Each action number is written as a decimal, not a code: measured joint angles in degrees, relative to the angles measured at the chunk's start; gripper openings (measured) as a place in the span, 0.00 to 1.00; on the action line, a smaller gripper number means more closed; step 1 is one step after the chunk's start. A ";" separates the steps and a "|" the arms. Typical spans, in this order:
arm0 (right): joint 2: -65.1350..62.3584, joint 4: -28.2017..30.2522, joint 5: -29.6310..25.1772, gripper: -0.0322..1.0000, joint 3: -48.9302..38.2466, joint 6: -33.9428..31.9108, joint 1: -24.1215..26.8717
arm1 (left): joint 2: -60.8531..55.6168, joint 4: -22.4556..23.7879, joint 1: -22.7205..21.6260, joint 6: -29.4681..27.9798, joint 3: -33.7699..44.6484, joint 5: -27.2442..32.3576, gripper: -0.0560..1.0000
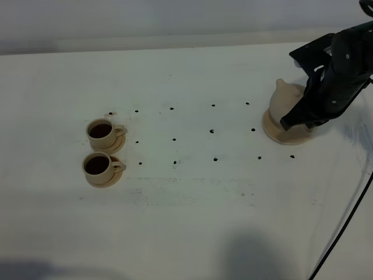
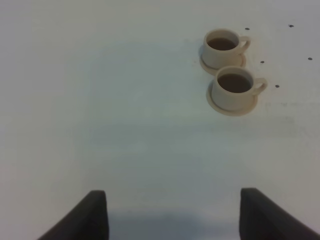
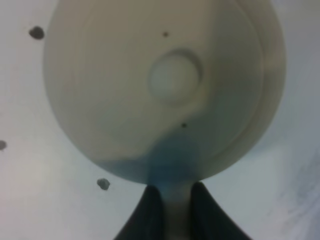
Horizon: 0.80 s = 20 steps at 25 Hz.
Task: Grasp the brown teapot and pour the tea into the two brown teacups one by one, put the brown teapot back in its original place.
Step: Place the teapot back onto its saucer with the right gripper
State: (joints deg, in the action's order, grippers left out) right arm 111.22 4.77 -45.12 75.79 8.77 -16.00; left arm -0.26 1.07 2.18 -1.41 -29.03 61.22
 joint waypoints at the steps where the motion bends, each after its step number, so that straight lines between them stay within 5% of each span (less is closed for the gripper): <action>1: 0.58 0.00 0.08 0.12 -0.06 0.00 0.00 | 0.00 0.00 0.00 0.00 0.00 0.00 0.56; 15: 3.00 0.29 0.88 0.12 -0.12 -0.12 0.05 | 0.00 0.00 0.00 0.00 0.00 0.00 0.56; 20: 2.61 0.29 0.82 0.19 -0.12 -0.17 0.05 | 0.00 -0.05 0.00 0.00 0.00 0.00 0.56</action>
State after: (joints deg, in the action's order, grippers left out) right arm 113.83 5.06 -44.30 75.67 8.60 -15.96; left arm -0.26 1.02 2.18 -1.41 -29.03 61.22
